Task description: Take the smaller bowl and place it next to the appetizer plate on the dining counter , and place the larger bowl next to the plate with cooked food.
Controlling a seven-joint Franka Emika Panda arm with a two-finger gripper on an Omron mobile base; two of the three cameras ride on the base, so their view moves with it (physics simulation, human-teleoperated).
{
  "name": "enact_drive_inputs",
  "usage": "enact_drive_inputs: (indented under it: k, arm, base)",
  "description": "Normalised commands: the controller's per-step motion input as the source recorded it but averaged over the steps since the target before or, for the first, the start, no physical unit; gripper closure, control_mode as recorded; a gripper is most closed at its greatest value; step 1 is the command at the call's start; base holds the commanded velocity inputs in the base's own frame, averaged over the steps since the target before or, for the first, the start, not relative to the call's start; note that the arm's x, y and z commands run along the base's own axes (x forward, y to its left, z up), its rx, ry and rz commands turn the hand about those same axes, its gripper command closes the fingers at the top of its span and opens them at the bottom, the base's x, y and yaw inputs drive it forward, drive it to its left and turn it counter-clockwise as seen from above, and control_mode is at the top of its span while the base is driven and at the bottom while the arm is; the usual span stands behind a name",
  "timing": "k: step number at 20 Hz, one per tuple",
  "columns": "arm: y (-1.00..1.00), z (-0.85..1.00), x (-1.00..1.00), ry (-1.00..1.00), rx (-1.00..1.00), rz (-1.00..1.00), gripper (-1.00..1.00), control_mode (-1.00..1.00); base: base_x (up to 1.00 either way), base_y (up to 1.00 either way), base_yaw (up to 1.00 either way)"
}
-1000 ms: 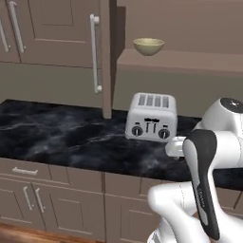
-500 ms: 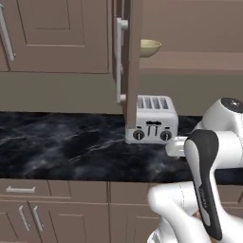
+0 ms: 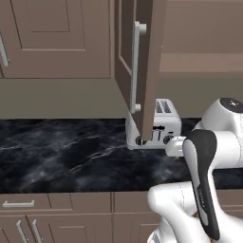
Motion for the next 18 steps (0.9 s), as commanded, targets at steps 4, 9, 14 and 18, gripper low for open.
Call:
enact_drive_inputs:
  k: [4,9,14,18]
  arm:
    - [0.0,0.01,0.01,-0.11,0.0,-0.26,-1.0,-1.0]
    - [-0.19,0.16,-0.01,-0.3,0.0,-0.27,-1.0,-1.0]
    - [-0.71,0.37,-0.12,-0.35,0.09,-0.01,-1.0,-1.0]
    - [-0.28,0.64,0.0,-0.15,0.02,0.0,-1.0,-1.0]
  base:
    - [0.0,0.0,0.0]
    - [0.0,0.0,0.0]
    - [0.0,0.0,0.0]
    - [0.0,0.0,0.0]
